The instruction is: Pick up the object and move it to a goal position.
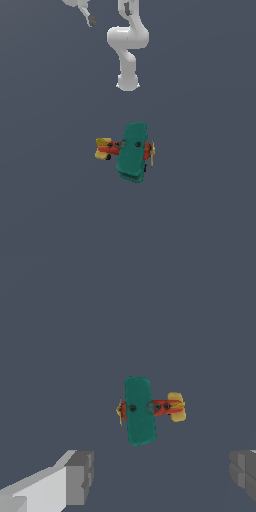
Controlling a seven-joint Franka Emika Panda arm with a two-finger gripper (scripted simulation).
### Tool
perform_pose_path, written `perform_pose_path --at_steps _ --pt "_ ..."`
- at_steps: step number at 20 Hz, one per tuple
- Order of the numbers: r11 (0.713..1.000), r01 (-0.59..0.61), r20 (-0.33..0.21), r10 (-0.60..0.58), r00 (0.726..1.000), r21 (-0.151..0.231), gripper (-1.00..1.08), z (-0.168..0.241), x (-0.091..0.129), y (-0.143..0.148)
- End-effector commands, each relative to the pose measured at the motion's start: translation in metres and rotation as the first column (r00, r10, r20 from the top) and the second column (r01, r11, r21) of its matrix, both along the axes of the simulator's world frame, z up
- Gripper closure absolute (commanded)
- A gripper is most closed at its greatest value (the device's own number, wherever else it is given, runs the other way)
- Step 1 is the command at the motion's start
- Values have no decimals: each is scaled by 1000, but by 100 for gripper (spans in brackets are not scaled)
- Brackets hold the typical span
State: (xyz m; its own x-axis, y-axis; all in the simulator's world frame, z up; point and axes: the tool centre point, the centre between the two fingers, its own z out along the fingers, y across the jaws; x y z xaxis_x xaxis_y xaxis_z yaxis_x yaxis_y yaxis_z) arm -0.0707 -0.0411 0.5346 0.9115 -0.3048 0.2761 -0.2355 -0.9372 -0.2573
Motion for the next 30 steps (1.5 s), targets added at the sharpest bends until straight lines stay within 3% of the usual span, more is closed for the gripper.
perform_pose_path --at_steps 1,16,30 --pt "999 17 19 -17 1000 30 -100 14 -3 -5" --pt "967 95 85 -118 989 237 -100 76 -19 -48" --pt "882 150 72 -202 977 446 -100 102 -28 -99"
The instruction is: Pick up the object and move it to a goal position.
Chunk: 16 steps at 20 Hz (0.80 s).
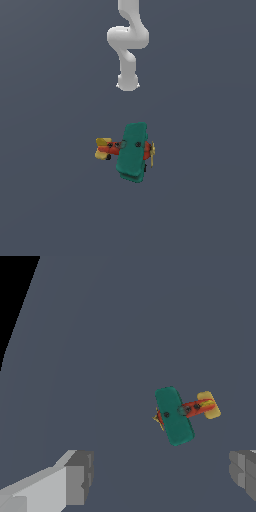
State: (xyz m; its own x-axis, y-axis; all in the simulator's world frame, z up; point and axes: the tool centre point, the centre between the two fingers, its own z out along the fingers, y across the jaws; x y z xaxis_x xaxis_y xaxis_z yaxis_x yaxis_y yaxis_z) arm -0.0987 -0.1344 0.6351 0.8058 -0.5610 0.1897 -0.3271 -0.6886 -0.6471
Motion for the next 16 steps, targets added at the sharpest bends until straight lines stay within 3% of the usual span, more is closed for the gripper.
perform_pose_path --at_steps 1,16 --pt "999 10 0 -10 1000 42 -100 2 -1 -10" --pt "955 67 -53 -54 997 289 -100 -14 6 -68"
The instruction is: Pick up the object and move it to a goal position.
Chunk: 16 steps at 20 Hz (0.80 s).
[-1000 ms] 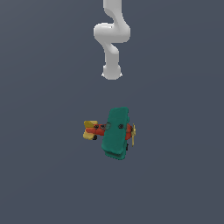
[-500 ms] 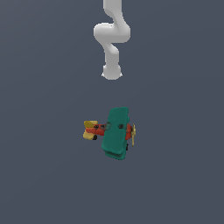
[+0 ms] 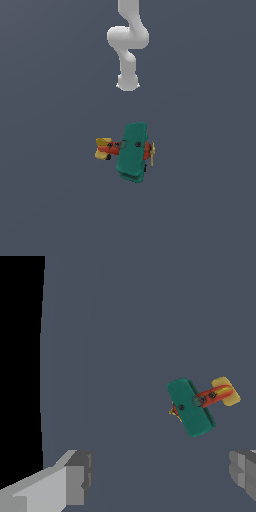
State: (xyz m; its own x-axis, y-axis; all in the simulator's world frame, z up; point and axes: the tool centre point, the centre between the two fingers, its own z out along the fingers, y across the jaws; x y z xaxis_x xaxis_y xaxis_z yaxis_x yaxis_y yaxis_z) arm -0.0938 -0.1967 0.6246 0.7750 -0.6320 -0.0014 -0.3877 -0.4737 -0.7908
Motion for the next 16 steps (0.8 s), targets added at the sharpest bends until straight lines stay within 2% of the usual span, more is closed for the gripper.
perform_pose_path --at_steps 1,8,16 --pt "999 6 -12 -6 1000 43 -100 -6 3 -9" --pt "987 26 -59 -17 998 159 -100 -29 13 -33" --pt "958 52 -131 -15 991 282 -100 -66 29 -54"
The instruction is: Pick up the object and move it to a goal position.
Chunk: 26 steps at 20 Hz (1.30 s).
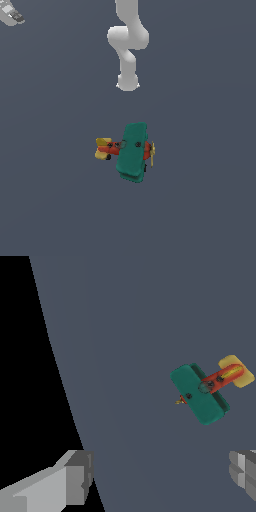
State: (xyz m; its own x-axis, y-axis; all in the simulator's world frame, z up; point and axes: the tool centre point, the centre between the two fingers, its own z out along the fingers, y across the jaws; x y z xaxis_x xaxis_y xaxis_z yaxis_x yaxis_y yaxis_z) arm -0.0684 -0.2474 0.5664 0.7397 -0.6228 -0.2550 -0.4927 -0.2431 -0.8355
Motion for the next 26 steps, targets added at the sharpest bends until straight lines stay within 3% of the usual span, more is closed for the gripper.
perform_pose_path --at_steps 1,15,26 --pt "999 3 -24 -2 1000 41 -100 -13 5 -6" --pt "970 29 -191 17 982 239 -100 -104 40 -23" --pt "931 67 -345 65 936 359 -100 -193 65 -17"
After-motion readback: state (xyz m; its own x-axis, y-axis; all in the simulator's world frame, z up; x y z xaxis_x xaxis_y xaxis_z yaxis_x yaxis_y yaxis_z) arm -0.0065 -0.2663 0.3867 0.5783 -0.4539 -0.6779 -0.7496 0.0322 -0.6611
